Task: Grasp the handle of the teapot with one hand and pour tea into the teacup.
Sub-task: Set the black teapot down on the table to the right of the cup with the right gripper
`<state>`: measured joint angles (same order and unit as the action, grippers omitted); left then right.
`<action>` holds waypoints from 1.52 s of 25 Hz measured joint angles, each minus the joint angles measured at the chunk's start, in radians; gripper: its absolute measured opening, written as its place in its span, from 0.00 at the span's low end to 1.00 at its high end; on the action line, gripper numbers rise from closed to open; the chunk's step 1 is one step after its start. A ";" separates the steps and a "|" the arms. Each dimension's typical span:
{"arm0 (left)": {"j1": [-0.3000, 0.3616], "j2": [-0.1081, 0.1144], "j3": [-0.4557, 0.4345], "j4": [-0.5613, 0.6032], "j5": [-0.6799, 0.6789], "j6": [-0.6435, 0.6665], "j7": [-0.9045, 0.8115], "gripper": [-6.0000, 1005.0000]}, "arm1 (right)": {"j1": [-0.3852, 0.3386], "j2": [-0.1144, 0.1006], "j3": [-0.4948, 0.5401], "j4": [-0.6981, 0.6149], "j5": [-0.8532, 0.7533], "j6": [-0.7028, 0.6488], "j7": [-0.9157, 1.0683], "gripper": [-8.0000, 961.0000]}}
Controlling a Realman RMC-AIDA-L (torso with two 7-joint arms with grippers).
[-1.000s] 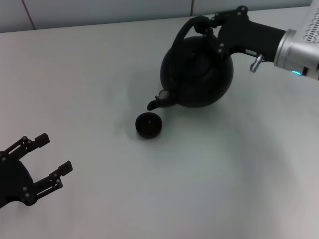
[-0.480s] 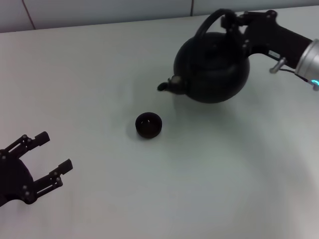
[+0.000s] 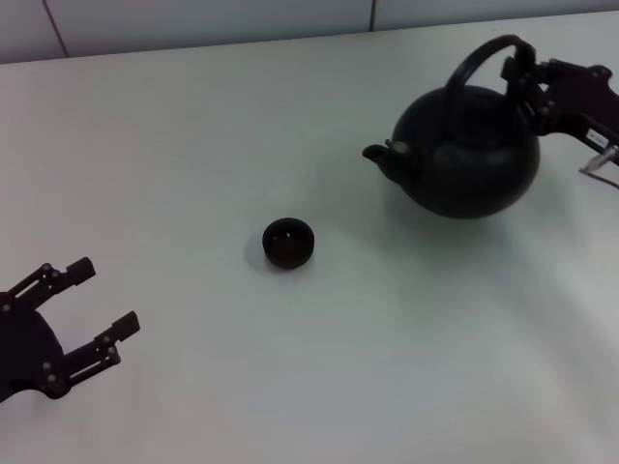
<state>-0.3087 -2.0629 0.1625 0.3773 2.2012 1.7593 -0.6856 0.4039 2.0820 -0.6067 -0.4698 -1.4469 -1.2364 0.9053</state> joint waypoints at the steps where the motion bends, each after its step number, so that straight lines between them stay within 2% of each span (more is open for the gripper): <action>1: 0.000 0.000 0.000 0.000 0.000 0.000 0.000 0.80 | -0.009 0.001 0.005 0.003 0.000 -0.001 0.000 0.09; 12: -0.004 -0.001 0.004 0.000 0.000 0.002 0.001 0.80 | -0.031 0.002 0.010 0.013 0.001 -0.008 -0.025 0.12; 20: -0.006 -0.002 0.004 0.000 0.000 0.002 0.001 0.80 | -0.037 0.002 0.068 0.086 0.003 -0.025 -0.131 0.14; 28: -0.005 -0.002 0.005 0.000 0.000 0.002 0.002 0.80 | -0.043 0.002 0.070 0.095 0.004 -0.034 -0.136 0.16; 38: -0.004 -0.002 0.005 0.000 0.000 0.002 0.000 0.80 | -0.036 -0.001 0.069 0.155 0.012 -0.033 -0.260 0.18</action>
<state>-0.3125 -2.0646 0.1672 0.3773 2.2012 1.7615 -0.6852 0.3676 2.0813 -0.5380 -0.3152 -1.4346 -1.2696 0.6455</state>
